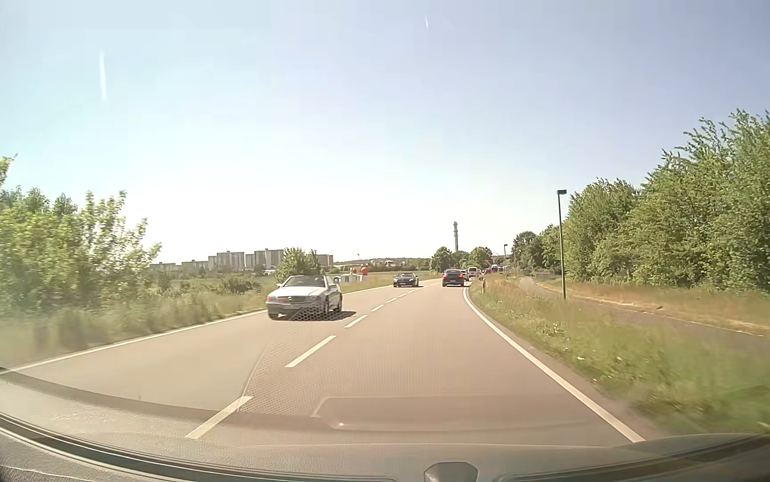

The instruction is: Follow the waypoints while adhering to traffic rules and regulations

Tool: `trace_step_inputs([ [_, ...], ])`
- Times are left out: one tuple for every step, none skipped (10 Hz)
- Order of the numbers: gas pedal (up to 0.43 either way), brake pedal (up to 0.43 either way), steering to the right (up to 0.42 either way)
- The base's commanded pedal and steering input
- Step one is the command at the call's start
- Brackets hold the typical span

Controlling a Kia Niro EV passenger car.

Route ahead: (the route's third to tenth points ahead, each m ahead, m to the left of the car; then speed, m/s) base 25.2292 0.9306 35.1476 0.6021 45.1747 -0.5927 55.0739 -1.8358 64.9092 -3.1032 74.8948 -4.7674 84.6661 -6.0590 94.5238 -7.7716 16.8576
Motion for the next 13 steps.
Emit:
trace_step_inputs([
  [0.000, 0.055, 0.013],
  [0.000, 0.061, 0.012],
  [0.000, 0.061, 0.013],
  [0.000, 0.061, 0.013],
  [0.000, 0.067, 0.012],
  [0.000, 0.079, 0.013],
  [0.000, 0.091, 0.012],
  [0.000, 0.110, 0.012],
  [0.000, 0.122, 0.012],
  [0.000, 0.122, 0.012],
  [0.000, 0.128, 0.012],
  [0.000, 0.134, 0.012],
  [0.000, 0.140, 0.012],
])
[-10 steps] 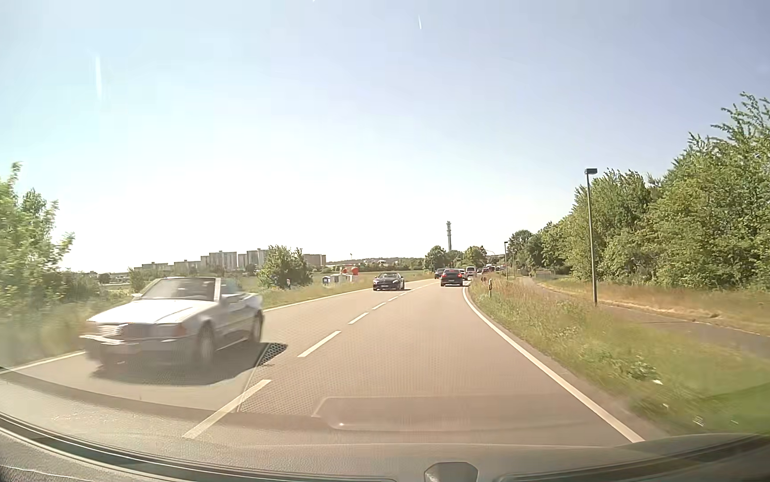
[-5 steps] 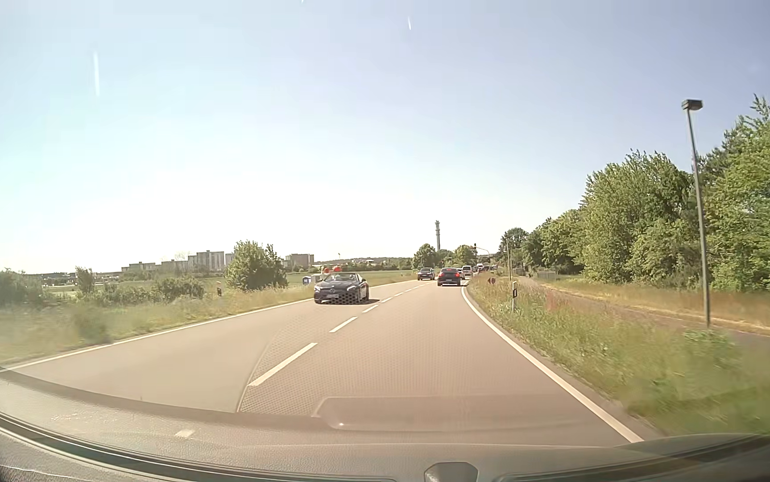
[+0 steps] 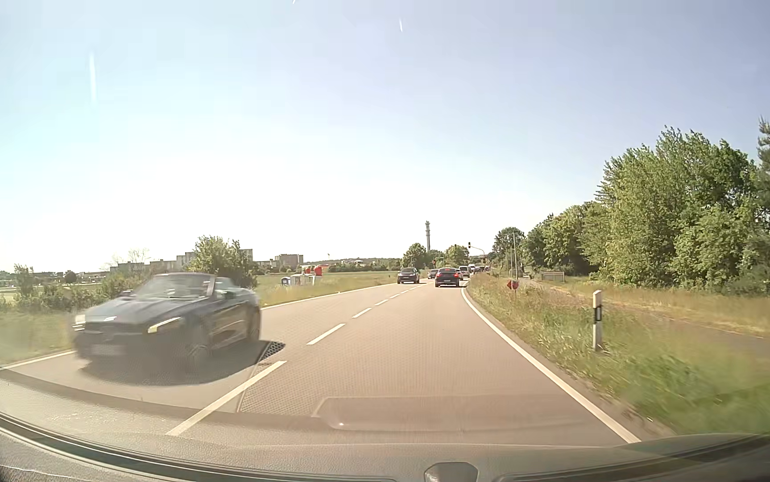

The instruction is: Follow the waypoints while adhering to traffic rules and regulations

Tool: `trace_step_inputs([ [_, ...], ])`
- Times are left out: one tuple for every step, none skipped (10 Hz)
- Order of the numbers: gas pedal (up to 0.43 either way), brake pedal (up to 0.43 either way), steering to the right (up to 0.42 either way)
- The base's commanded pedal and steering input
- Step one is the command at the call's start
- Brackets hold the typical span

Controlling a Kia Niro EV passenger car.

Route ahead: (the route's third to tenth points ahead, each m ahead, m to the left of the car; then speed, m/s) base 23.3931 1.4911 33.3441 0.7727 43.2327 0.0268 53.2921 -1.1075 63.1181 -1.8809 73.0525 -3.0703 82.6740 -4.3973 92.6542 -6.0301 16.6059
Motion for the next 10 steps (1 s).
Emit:
trace_step_inputs([
  [0.000, 0.152, 0.012],
  [0.000, 0.165, 0.012],
  [0.000, 0.171, 0.012],
  [0.000, 0.189, 0.012],
  [0.000, 0.201, 0.012],
  [0.000, 0.213, 0.012],
  [0.000, 0.220, 0.012],
  [0.000, 0.226, 0.012],
  [0.000, 0.232, 0.012],
  [0.000, 0.238, 0.013],
])
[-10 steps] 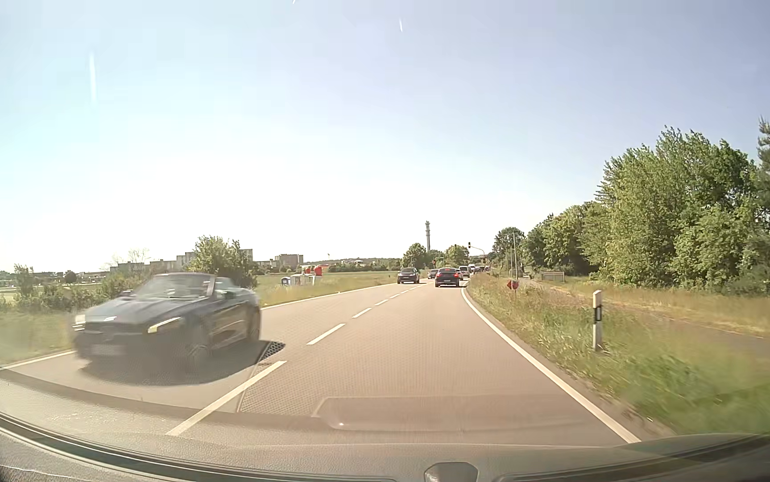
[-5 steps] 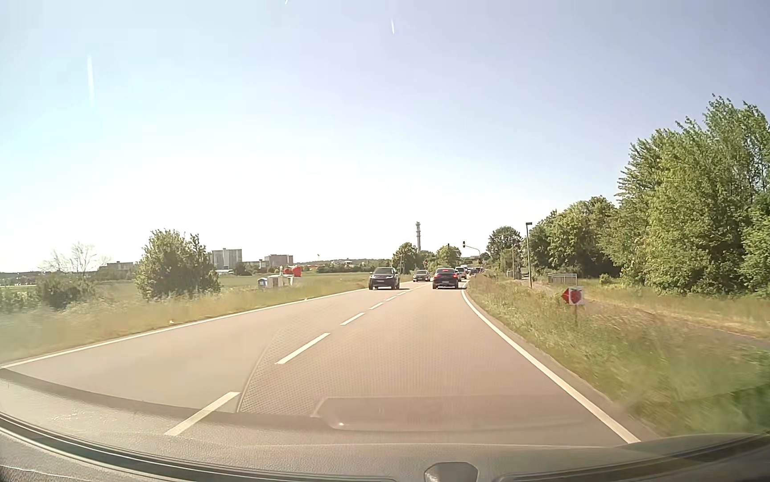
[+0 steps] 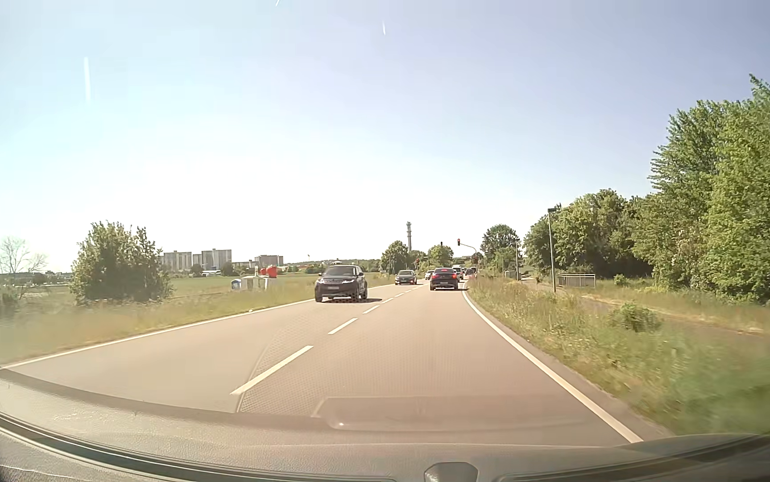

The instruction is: Follow the waypoints while adhering to traffic rules and regulations

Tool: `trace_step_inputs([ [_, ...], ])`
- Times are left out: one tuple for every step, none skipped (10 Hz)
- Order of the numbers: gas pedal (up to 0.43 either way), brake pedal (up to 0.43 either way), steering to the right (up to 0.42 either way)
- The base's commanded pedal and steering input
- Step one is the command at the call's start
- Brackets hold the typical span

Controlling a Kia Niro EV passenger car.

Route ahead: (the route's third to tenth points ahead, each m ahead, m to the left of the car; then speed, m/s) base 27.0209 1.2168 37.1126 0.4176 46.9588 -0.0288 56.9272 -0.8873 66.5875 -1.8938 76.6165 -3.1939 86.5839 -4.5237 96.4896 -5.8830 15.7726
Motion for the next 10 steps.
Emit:
trace_step_inputs([
  [0.000, 0.250, 0.014],
  [0.000, 0.256, 0.014],
  [0.000, 0.262, 0.014],
  [0.000, 0.268, 0.014],
  [0.000, 0.268, 0.014],
  [0.000, 0.274, 0.014],
  [0.000, 0.274, 0.014],
  [0.000, 0.274, 0.014],
  [0.000, 0.274, 0.014],
  [0.000, 0.280, 0.014],
])
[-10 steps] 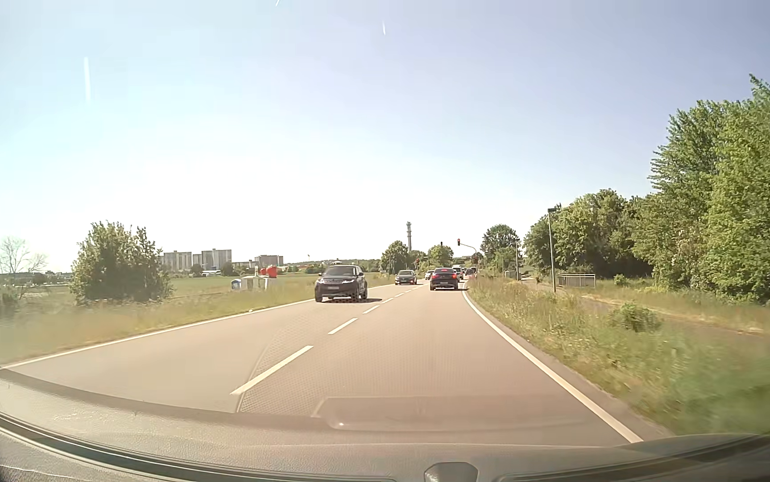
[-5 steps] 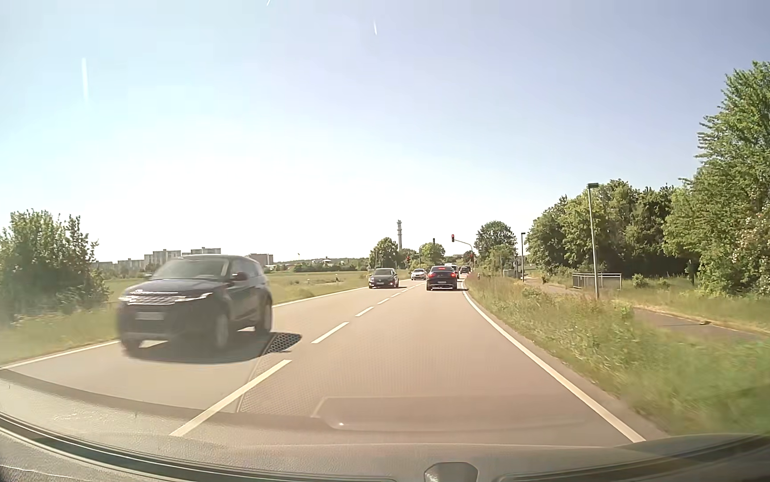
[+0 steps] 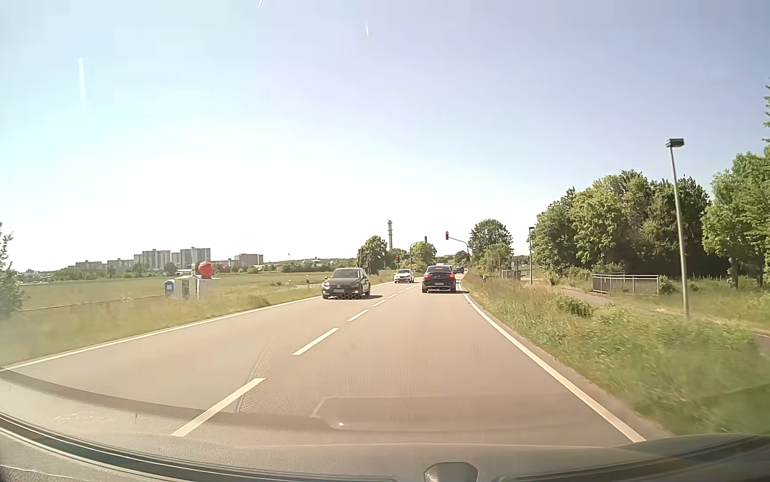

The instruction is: Follow the waypoints while adhering to traffic rules and regulations

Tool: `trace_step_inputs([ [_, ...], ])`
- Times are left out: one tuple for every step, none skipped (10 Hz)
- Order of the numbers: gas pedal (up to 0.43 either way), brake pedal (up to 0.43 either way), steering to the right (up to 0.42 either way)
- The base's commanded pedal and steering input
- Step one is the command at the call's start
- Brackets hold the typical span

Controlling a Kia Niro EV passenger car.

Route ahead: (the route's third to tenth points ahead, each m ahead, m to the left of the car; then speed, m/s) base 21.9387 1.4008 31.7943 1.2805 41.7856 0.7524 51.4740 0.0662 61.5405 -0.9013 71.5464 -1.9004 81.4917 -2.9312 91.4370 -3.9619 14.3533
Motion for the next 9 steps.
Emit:
trace_step_inputs([
  [0.000, 0.280, 0.014],
  [0.000, 0.280, 0.014],
  [0.000, 0.280, 0.014],
  [0.000, 0.287, 0.014],
  [0.000, 0.293, 0.014],
  [0.000, 0.299, 0.013],
  [0.000, 0.305, 0.013],
  [0.000, 0.305, 0.013],
  [0.000, 0.311, 0.013],
])
